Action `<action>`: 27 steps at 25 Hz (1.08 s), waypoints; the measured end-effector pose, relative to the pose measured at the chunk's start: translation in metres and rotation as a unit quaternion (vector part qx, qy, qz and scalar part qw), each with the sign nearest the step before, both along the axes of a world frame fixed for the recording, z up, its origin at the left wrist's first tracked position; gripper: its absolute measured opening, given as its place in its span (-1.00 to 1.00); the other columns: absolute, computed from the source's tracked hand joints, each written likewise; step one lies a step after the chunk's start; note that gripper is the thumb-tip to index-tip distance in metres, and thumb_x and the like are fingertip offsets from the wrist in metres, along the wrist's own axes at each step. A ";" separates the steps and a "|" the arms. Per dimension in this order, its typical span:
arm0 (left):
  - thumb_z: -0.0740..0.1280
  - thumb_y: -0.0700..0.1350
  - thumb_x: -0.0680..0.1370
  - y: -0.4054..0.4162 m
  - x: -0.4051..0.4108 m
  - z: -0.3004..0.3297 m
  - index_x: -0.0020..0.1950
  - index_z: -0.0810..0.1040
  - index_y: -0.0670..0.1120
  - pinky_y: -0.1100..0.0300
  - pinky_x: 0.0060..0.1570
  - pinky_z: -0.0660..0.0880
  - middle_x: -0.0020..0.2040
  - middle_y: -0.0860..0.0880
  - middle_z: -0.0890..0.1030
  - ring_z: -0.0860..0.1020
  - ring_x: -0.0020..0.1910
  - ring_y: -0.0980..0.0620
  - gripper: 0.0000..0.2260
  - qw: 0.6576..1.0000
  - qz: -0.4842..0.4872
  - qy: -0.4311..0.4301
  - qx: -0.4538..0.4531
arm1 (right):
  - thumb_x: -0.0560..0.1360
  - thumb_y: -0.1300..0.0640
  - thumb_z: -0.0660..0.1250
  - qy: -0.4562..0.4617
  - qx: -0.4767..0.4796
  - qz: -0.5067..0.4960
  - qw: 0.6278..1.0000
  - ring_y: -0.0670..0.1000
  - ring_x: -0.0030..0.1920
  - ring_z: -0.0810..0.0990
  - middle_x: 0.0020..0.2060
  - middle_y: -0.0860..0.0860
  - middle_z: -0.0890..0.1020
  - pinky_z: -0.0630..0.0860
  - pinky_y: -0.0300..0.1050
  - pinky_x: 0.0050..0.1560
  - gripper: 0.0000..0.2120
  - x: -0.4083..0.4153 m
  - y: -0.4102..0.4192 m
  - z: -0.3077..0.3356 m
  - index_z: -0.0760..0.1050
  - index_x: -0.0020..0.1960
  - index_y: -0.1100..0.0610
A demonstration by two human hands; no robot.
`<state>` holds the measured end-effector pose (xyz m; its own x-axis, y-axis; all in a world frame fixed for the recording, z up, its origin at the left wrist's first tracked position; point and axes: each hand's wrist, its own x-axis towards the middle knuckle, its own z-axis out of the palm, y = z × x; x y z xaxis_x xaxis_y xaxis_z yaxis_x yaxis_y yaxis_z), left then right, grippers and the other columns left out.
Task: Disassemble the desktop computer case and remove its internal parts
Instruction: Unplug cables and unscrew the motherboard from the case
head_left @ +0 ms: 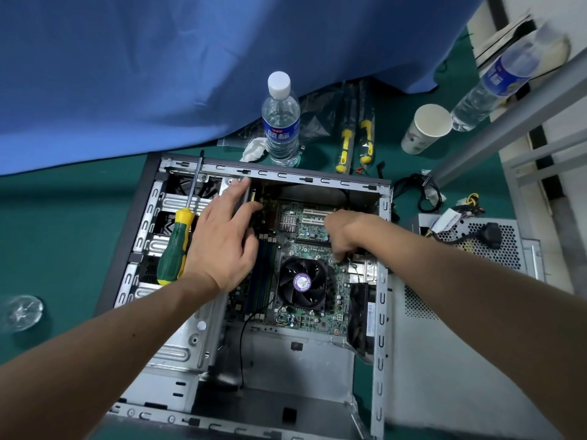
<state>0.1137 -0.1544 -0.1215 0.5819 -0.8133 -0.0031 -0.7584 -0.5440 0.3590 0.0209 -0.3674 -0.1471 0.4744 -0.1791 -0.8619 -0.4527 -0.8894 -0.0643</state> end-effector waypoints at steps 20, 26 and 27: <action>0.17 -0.06 0.46 0.001 0.001 -0.001 0.30 0.49 -0.11 0.07 0.45 0.11 0.54 -0.08 0.22 0.19 0.50 -0.07 -0.57 1.000 0.002 0.001 -0.012 | 0.51 0.36 0.24 -0.043 -0.038 0.143 0.988 -0.08 -0.28 0.39 -0.23 -0.03 0.42 0.38 -0.20 -0.25 -0.85 -0.008 0.003 0.007 0.40 -0.04 0.13; 0.19 -0.07 0.46 0.002 0.000 -0.002 0.30 0.50 -0.12 0.09 0.45 0.08 0.55 -0.09 0.22 0.19 0.51 -0.07 -0.58 1.000 -0.001 0.002 -0.019 | 0.49 0.36 0.24 -0.059 -0.031 0.151 0.986 0.00 -0.25 0.46 -0.27 0.00 0.45 0.47 -0.14 -0.24 -0.83 -0.008 0.007 0.018 0.39 -0.19 0.12; 0.19 -0.07 0.46 0.002 0.001 -0.002 0.30 0.50 -0.11 0.09 0.45 0.08 0.55 -0.09 0.22 0.19 0.51 -0.07 -0.58 1.000 0.001 0.004 -0.022 | 0.48 0.36 0.24 -0.063 -0.032 0.155 0.985 0.00 -0.28 0.46 -0.28 0.01 0.46 0.47 -0.14 -0.29 -0.81 -0.006 0.005 0.023 0.38 -0.24 0.13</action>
<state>0.1143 -0.1525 -0.1232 0.5831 -0.8119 0.0273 -0.7545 -0.5288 0.3888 0.0146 -0.3622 -0.1241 0.6178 -0.0608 -0.7840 -0.1498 -0.9879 -0.0414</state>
